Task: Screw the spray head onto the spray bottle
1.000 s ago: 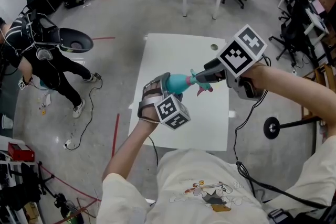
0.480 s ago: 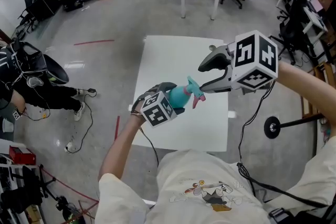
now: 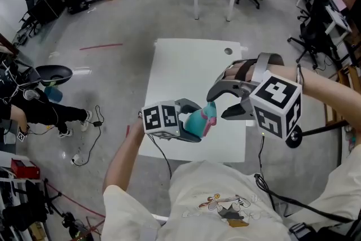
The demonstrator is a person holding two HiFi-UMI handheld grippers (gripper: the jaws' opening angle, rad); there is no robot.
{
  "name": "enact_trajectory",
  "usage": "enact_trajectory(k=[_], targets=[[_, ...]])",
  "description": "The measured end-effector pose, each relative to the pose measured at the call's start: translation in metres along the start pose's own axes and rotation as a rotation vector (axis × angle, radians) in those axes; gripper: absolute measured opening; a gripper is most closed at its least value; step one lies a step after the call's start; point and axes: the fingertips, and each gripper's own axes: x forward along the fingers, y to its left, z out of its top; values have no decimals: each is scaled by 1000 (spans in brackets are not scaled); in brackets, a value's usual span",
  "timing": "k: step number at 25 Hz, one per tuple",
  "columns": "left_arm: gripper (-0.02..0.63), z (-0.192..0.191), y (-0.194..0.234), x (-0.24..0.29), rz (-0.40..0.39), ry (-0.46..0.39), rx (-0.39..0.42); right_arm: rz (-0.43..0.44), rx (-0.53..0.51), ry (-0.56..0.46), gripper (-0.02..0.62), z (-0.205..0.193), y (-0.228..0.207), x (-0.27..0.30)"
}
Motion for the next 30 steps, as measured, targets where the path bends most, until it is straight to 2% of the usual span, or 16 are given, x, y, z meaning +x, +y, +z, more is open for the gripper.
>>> enact_trajectory(k=[4,13,14,15,19,21,25,27,30], targets=[[396,12,-16,4,-88,5,45,42,-95,0,212,11,12,6],[396,19,-23,15,-144,65,108,192,-125,7,209,11,39,21],[396,19,-23,16,-143,67,111,203,-119,18,190,9,41,24],[396,19,-23,17,-141,72,114,212,-112,23,134,8,43,26],[396,17,-26,22,-139,81,104,237,-83,8,129,7,50,29],[396,18,-22,22,-109,75,93,250,-22,1,129,5,47,29],[396,18,-7,18,-21,48,55,259,193,-30,128,-5,36,30],[396,15,3,16,54,53,34,251,269,-32,127,-10,30,33],[396,7,17,15,189,93,2,230,319,-7,127,-16,25,40]])
